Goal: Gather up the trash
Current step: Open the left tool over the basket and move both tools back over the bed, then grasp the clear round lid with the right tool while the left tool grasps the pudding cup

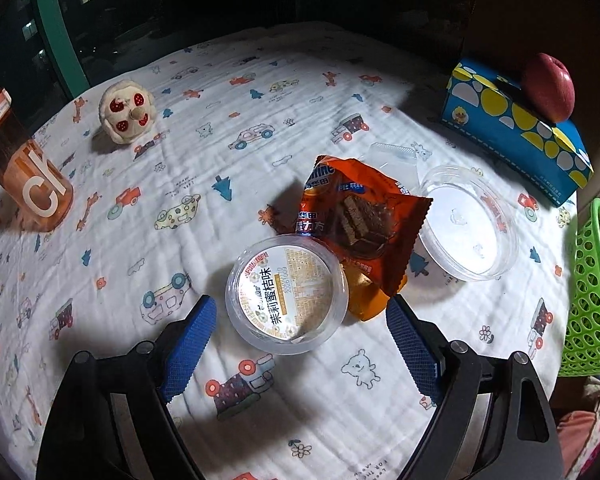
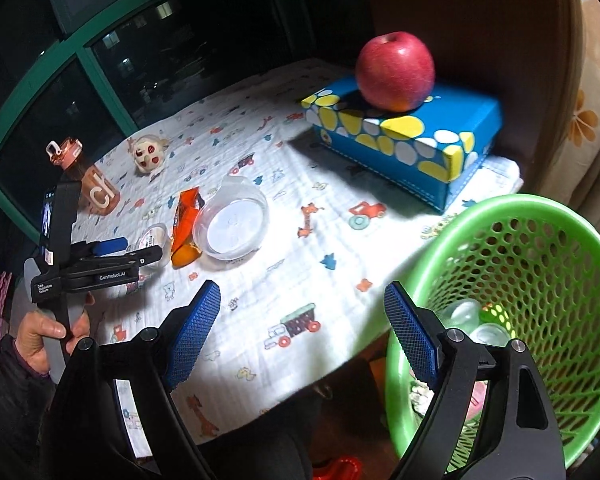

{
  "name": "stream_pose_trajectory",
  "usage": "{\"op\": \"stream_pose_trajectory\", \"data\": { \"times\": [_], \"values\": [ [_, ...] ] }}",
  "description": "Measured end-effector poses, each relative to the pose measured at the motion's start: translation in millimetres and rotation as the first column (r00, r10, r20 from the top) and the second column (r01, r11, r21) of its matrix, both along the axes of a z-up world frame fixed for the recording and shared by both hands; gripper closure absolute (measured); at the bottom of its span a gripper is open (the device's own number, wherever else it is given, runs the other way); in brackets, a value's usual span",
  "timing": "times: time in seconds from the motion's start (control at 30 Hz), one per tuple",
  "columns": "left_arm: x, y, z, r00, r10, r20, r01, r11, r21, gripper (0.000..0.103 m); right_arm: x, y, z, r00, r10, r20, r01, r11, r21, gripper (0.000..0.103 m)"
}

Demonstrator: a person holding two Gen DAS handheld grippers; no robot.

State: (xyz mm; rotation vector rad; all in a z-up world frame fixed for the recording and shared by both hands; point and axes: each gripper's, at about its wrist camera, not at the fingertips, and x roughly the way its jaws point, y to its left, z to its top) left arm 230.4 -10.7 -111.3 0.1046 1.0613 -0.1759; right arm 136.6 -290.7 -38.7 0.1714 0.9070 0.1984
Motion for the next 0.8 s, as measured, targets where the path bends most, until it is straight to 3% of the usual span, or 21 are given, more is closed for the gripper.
{"op": "stream_pose_trajectory", "data": {
  "times": [0.33, 0.47, 0.8],
  "values": [
    [15, 6, -17, 1.000, -0.005, -0.027, 0.005, 1.000, -0.022, 0.020, 29, 24, -17, 0.998, 0.050, -0.045, -0.051, 0.999, -0.016, 0.020],
    [19, 9, -21, 0.999, -0.010, -0.043, 0.008, 0.999, -0.048, 0.035, 37, 33, -21, 0.996, 0.073, -0.052, -0.074, 0.997, -0.026, 0.020],
    [11, 15, -7, 1.000, -0.016, -0.008, 0.015, 0.997, -0.079, 0.037, 59, 61, -35, 0.987, 0.143, -0.071, -0.147, 0.987, -0.061, 0.020]
  ]
}}
